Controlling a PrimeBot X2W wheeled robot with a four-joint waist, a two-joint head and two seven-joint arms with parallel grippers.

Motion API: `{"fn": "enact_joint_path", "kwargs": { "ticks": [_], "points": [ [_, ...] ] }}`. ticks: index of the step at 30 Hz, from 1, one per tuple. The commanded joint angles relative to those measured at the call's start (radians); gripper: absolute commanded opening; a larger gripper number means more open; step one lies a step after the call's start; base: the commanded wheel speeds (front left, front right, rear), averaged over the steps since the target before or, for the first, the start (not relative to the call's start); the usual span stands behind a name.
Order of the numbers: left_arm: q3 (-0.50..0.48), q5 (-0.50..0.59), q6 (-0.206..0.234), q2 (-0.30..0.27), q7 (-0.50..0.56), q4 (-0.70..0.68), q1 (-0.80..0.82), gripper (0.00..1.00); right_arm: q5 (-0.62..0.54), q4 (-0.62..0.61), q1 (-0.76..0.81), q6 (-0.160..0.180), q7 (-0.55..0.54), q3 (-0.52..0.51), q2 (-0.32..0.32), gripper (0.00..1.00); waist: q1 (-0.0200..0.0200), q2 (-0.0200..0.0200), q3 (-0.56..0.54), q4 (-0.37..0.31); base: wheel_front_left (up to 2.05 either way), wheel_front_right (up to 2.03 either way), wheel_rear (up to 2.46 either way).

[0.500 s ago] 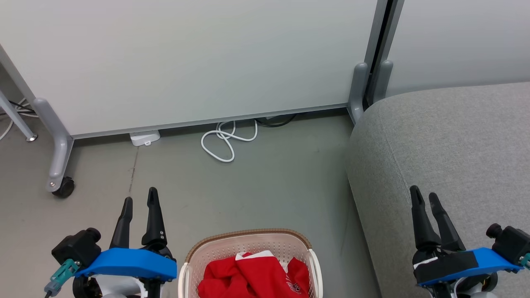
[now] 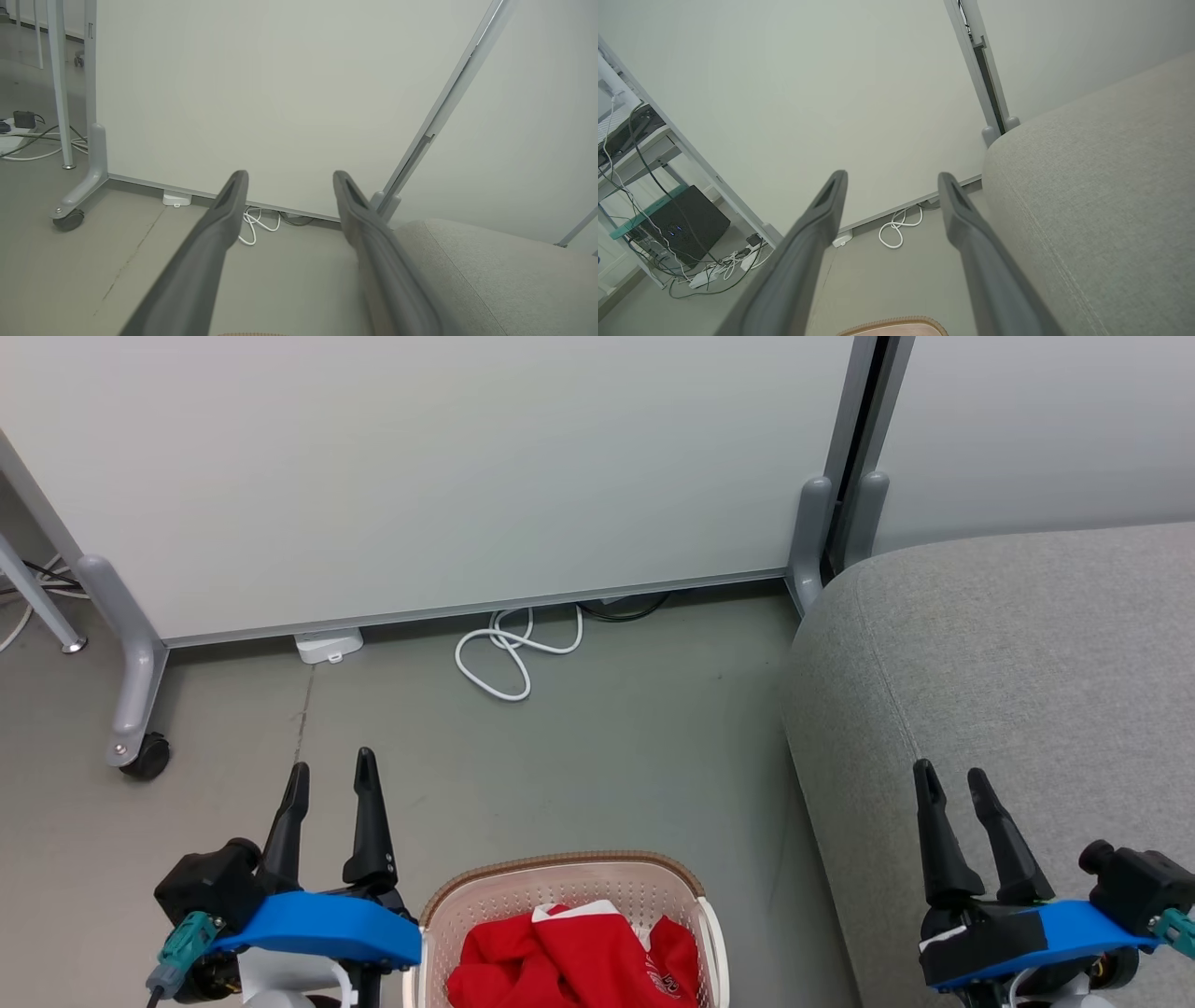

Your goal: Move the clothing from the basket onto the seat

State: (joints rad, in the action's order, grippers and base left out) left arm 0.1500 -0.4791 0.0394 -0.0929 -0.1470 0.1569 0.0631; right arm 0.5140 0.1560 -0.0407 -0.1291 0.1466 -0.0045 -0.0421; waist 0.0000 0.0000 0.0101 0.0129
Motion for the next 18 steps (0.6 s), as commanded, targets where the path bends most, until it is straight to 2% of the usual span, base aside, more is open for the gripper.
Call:
{"fn": "enact_joint_path", "kwargs": {
  "ticks": [1, 18],
  "points": [
    [0.011, 0.028, 0.007, -0.010, -0.010, -0.014, 0.019, 1.00, -0.032, -0.007, -0.006, -0.002, 0.011, 0.003, -0.008, 1.00, 0.0000, 0.0000, 0.000, 0.000, 0.00, 0.00, 0.00],
    [0.056, 0.179, 0.035, -0.022, -0.052, -0.013, 0.020, 1.00, -0.195, -0.007, -0.003, -0.002, 0.051, 0.015, -0.009, 1.00, 0.0000, 0.0000, -0.002, 0.006, 0.00, 0.00, 0.00]
  ]
}}
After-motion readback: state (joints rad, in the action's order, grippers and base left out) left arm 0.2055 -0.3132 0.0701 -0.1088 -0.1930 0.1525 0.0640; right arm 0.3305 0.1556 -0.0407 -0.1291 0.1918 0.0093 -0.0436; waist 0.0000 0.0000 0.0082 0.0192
